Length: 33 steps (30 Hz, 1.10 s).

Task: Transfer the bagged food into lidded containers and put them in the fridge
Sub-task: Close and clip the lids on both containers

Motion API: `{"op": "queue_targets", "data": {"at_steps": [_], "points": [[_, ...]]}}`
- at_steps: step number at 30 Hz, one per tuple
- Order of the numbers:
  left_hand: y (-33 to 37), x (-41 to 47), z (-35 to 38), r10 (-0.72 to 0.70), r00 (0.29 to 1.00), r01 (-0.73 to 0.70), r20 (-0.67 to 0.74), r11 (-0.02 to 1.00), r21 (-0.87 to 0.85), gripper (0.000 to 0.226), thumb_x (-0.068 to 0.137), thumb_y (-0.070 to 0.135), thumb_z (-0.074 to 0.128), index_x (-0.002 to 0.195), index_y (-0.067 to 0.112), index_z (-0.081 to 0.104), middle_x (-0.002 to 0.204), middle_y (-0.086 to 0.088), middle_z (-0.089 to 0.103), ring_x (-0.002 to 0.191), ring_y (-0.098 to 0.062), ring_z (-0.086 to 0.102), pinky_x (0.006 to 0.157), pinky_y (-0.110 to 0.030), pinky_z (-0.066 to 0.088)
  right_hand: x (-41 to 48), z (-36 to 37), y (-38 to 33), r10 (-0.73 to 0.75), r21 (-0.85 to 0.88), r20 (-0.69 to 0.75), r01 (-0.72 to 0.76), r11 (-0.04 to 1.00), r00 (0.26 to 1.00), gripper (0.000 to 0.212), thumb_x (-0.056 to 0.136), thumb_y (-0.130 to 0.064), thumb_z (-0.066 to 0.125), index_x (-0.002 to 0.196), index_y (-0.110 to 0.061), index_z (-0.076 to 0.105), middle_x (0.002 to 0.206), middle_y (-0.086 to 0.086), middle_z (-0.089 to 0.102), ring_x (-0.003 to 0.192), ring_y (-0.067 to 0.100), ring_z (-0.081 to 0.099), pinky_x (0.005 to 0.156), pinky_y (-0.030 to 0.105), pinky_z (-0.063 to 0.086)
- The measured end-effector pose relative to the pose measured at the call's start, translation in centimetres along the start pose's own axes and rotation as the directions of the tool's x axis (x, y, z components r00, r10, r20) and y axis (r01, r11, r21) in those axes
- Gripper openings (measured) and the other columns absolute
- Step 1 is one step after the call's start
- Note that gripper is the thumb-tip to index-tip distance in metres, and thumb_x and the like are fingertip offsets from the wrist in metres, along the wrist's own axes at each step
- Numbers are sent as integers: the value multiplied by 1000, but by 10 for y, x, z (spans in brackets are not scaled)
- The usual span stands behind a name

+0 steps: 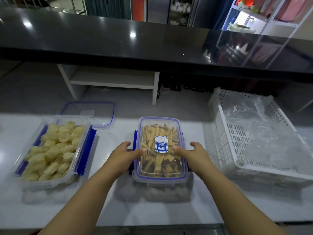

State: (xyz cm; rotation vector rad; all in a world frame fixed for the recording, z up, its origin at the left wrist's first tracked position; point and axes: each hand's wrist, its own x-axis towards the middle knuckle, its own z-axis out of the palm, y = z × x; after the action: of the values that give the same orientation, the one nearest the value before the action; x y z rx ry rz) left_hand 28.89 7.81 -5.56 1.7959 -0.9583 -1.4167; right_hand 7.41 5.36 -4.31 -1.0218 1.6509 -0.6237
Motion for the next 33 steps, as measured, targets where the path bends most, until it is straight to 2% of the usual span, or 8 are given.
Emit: {"op": "queue_targets", "data": {"at_steps": [4, 9, 14, 18, 21, 24, 28, 33], "points": [[-1, -4, 1, 189, 978, -177, -86, 975, 131, 40, 84, 31, 68, 119, 16, 57, 99, -1, 67, 84, -13, 64, 62, -23, 52, -3, 0, 1, -87, -41, -36, 86, 995, 996, 60, 83, -34, 71, 131, -7, 48, 110, 5, 65, 87, 19, 66, 65, 31, 57], [-2, -9, 6, 291, 955, -272, -50, 932, 241, 30, 92, 33, 55, 119, 21, 60, 100, 4, 68, 87, -10, 66, 69, -22, 54, -6, 8, 5, -201, -147, -62, 190, 971, 978, 28, 91, -35, 60, 106, -13, 66, 86, -2, 71, 74, 8, 68, 56, 19, 51], [-3, -1, 10, 339, 939, -250, -48, 775, 580, 34, 97, 40, 40, 120, 18, 52, 107, -1, 63, 90, -13, 62, 69, -21, 49, -2, 16, 4, -246, -457, -80, 184, 870, 966, 34, 98, -41, 43, 111, -13, 58, 105, 4, 67, 83, 15, 61, 53, 17, 40], [-5, -4, 9, 342, 940, -271, -20, 777, 568, 39, 97, 42, 37, 127, 20, 48, 113, 1, 62, 93, -12, 61, 72, -20, 48, -2, 14, 4, -264, -541, -64, 189, 820, 963, 37, 98, -44, 40, 110, -13, 57, 104, 4, 66, 83, 15, 60, 55, 20, 43], [-5, -11, 2, 322, 944, -307, 65, 793, 526, 43, 95, 48, 37, 131, 26, 46, 109, 7, 63, 88, -7, 61, 67, -15, 48, -4, 7, 2, -276, -646, -45, 182, 741, 960, 41, 95, -51, 42, 109, -17, 59, 97, 0, 67, 81, 15, 62, 68, 31, 54], [2, -18, -11, 305, 947, -296, 98, 713, 636, 46, 92, 52, 44, 128, 26, 53, 114, 6, 64, 92, -6, 59, 73, -19, 48, -11, -3, -14, -343, -762, -51, 186, 620, 938, 41, 91, -52, 49, 115, -21, 58, 108, -1, 65, 87, 14, 61, 68, 27, 48], [12, -37, -37, 346, 935, -299, 76, 655, 694, 41, 91, 46, 51, 126, 26, 56, 117, 8, 63, 93, -3, 56, 81, -19, 46, -26, -2, -50, -535, -768, -33, 321, 554, 844, 43, 92, -48, 52, 126, -22, 54, 122, -2, 61, 97, 14, 58, 75, 27, 46], [10, -48, -94, 428, 903, -290, -36, 669, 684, 25, 90, 43, 56, 108, 28, 65, 91, 17, 62, 81, -2, 57, 76, -19, 46, -35, 33, -86, -585, -709, 255, 560, 428, 770, 45, 89, -49, 54, 128, -26, 53, 119, -7, 62, 98, 9, 58, 80, 26, 50]]}}
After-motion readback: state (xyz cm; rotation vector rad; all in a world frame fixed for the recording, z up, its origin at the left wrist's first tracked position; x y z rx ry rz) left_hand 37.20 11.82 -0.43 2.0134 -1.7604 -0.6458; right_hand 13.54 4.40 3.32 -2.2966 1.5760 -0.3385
